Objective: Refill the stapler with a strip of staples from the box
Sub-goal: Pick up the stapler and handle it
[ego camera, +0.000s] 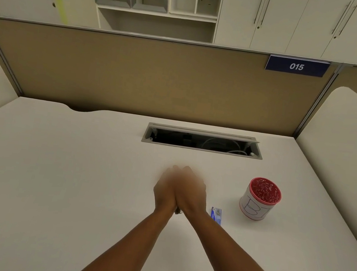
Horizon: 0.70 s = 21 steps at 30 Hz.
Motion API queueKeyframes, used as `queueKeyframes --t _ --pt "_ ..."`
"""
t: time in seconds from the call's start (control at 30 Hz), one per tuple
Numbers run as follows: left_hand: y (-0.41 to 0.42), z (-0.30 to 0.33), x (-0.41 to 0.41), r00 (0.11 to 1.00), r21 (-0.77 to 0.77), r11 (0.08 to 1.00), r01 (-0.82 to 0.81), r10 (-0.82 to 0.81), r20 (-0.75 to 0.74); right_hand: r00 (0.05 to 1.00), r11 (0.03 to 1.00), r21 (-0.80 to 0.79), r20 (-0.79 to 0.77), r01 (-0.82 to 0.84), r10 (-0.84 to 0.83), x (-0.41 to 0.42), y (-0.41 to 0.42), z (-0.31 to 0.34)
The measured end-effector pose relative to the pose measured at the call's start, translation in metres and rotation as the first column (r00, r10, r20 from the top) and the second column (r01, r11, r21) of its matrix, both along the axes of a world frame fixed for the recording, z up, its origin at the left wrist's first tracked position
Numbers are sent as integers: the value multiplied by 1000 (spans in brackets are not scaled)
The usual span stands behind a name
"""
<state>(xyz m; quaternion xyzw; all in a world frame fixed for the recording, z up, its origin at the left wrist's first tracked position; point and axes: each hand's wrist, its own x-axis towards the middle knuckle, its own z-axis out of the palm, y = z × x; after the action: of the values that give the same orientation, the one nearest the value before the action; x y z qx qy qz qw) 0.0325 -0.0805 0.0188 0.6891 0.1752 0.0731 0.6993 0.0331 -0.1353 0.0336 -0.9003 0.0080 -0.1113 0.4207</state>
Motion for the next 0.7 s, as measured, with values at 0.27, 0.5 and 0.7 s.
queueKeyframes --t 0.27,0.5,0.7 --pt "1 1 1 993 -14 996 -84 83 -79 993 997 63 105 50 -57 -4 2 1" --pt "7 2 0 992 -118 989 -92 82 -92 977 998 41 206 39 -46 -9 5 3" --pt "35 5 12 985 -274 959 -72 25 -174 972 936 329 228 -127 52 -23 -15 4"
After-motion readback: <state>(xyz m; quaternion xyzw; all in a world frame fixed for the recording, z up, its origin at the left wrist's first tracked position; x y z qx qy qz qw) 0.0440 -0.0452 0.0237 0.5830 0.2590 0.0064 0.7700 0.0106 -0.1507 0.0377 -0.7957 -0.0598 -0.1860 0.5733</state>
